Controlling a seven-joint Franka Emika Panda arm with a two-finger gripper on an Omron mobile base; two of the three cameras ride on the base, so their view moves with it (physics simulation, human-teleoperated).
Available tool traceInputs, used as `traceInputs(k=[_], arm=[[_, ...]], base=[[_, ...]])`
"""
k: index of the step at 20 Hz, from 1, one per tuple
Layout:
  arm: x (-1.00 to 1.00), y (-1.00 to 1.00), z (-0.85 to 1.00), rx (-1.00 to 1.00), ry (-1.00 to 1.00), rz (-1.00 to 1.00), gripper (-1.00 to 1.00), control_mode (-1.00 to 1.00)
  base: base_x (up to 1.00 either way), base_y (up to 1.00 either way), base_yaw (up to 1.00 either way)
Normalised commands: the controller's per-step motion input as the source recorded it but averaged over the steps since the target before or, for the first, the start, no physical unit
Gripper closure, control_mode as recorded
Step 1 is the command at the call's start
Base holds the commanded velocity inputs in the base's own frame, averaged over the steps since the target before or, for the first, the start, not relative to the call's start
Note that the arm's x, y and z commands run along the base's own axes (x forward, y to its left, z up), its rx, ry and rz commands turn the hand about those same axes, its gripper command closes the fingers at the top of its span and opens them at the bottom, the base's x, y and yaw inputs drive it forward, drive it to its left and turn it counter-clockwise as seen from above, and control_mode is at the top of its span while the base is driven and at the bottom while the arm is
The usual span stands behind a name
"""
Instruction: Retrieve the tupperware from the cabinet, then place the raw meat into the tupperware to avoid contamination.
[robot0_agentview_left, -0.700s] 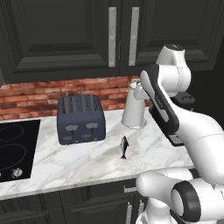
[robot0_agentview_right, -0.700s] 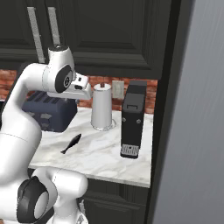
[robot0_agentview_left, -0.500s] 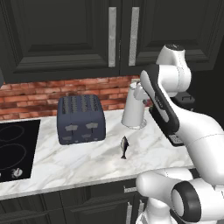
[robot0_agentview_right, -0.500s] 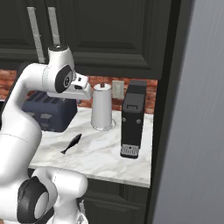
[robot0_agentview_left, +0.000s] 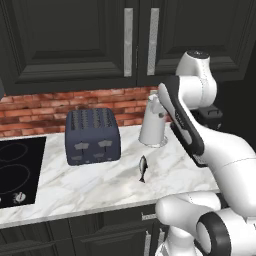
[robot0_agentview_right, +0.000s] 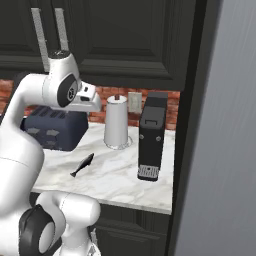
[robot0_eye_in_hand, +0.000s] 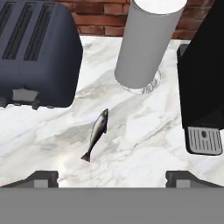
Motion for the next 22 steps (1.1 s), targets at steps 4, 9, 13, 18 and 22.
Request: traceInputs(k=[4, 9, 13, 18, 22], arm=[[0.00, 0.22, 0.13, -0.05, -0.10, 0.00, -1.00, -1.00], [-0.02, 0.09, 0.23, -0.03, -0.11, 0.00, -1.00, -1.00], [-0.14, 0.00, 0.40, 0.02, -0.17, 0.00, -1.00, -1.00], [-0.24, 0.00, 0.51, 0.05, -0.26, 0.00, -1.00, -1.00], [-0.18, 0.05, 0.55, 0.04, -0.28, -0.01, -1.00, -1.00]], base=[[0.00, 0.00, 0.00], [0.00, 0.00, 0.00], [0.00, 0.00, 0.00], [0.00, 0.00, 0.00], [0.00, 0.00, 0.00]])
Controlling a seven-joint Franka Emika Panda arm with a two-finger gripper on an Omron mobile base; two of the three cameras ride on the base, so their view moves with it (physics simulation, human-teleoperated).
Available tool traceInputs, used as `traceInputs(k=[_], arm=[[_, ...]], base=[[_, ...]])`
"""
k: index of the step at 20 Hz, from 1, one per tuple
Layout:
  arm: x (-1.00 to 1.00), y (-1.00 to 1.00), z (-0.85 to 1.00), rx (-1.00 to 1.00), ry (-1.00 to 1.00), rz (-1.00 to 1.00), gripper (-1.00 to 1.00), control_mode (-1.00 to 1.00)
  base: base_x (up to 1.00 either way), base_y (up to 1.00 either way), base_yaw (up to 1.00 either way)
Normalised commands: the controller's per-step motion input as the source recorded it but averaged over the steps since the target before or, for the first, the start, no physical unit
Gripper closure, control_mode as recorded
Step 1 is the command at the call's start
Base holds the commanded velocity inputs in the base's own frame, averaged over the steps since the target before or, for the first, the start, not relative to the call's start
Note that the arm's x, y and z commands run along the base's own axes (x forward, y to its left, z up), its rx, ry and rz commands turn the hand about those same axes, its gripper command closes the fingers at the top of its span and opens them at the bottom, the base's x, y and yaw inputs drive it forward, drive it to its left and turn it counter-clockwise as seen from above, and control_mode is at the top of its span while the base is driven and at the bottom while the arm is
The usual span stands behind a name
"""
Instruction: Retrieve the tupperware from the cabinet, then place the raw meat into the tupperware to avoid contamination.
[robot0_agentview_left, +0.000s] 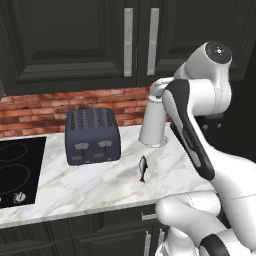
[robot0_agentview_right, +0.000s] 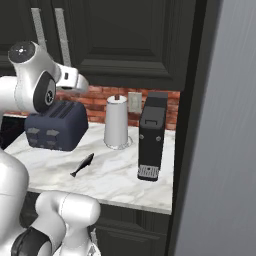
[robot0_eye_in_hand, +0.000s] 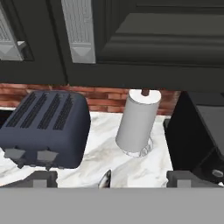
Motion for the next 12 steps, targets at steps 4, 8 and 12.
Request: traceInputs(k=[4, 8, 12], arm=[[-0.02, 0.17, 0.62, 0.02, -0.31, -0.08, -1.00, -1.00], [0.03, 0.29, 0.63, 0.00, -0.25, -0.10, -1.00, -1.00], [0.22, 0.13, 0.51, 0.00, -0.12, -0.04, -1.00, -1.00]], base=[[0.00, 0.00, 0.00], [0.00, 0.00, 0.00], [0.00, 0.00, 0.00]])
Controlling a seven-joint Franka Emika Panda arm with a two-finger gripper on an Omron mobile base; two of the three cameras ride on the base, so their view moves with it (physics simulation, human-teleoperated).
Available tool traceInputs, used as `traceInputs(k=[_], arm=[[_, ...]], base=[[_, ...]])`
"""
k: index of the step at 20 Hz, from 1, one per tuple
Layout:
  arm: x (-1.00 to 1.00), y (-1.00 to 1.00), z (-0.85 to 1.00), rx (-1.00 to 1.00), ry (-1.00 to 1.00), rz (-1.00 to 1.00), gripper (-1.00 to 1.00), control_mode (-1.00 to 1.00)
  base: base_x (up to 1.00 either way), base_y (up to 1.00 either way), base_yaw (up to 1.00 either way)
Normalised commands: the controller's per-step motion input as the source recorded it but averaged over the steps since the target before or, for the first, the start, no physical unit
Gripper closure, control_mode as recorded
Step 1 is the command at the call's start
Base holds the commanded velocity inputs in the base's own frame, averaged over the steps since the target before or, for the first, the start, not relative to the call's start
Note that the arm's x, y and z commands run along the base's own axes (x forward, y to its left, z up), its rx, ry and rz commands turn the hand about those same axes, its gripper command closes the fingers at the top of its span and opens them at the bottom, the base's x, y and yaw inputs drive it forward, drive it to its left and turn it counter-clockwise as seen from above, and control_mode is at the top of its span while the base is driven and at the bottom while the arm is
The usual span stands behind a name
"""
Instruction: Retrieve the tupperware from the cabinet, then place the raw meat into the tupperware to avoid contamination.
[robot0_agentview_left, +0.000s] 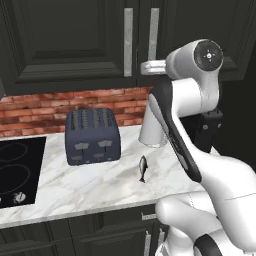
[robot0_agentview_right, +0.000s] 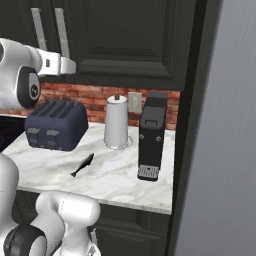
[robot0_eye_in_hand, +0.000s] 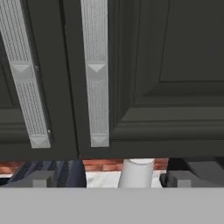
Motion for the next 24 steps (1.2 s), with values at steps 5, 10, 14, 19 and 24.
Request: traceInputs(k=[5, 10, 14, 19, 24], arm=[[0.28, 0.00, 0.25, 0.00, 0.04, 0.03, -1.00, -1.00], [0.20, 0.02, 0.04, 0.00, 0.06, 0.00, -1.00, -1.00], [0.27, 0.15, 0.00, -0.01, 0.08, 0.00, -1.00, -1.00], [0.33, 0.07, 0.00, 0.00, 0.04, 0.01, -1.00, -1.00], [0.32, 0.01, -0.01, 0.00, 0.00, 0.00, -1.00, -1.00]], base=[[0.00, 0.00, 0.00], [0.00, 0.00, 0.00], [0.00, 0.00, 0.00], [0.00, 0.00, 0.00], [0.00, 0.00, 0.00]])
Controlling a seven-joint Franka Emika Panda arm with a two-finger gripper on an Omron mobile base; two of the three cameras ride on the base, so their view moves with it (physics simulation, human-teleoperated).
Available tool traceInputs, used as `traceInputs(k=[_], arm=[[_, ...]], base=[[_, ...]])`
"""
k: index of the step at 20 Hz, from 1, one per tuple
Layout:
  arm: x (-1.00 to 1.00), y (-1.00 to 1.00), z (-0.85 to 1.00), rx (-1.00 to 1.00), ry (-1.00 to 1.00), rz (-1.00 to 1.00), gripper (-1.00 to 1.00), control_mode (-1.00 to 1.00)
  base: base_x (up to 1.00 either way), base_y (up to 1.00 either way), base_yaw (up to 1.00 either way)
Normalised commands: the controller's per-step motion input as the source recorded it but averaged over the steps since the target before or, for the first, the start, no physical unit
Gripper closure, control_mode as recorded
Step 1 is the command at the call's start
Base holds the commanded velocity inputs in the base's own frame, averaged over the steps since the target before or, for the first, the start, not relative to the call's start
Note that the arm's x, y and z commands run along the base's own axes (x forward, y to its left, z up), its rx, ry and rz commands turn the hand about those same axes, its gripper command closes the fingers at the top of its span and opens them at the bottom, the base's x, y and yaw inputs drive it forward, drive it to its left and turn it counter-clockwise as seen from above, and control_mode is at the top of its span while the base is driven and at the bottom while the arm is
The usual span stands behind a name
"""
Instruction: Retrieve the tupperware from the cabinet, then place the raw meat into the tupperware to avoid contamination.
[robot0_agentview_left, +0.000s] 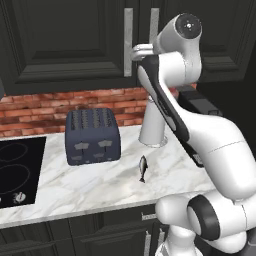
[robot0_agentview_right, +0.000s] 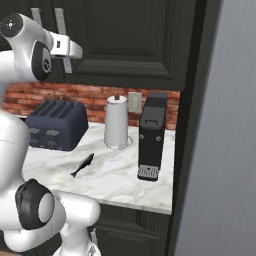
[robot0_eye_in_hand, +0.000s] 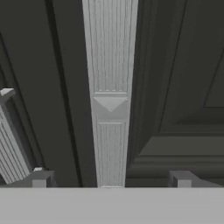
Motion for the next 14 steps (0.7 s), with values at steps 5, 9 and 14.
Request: traceInputs(k=[5, 9, 14], arm=[[0.36, 0.00, -0.16, 0.00, 0.00, 0.00, -1.00, -1.00], [0.40, 0.00, -0.10, 0.00, -0.01, 0.00, -1.00, -1.00], [0.38, 0.00, -0.01, 0.00, 0.00, 0.00, -1.00, -1.00]], base=[[0.00, 0.00, 0.00], [0.00, 0.00, 0.00], [0.00, 0.00, 0.00]])
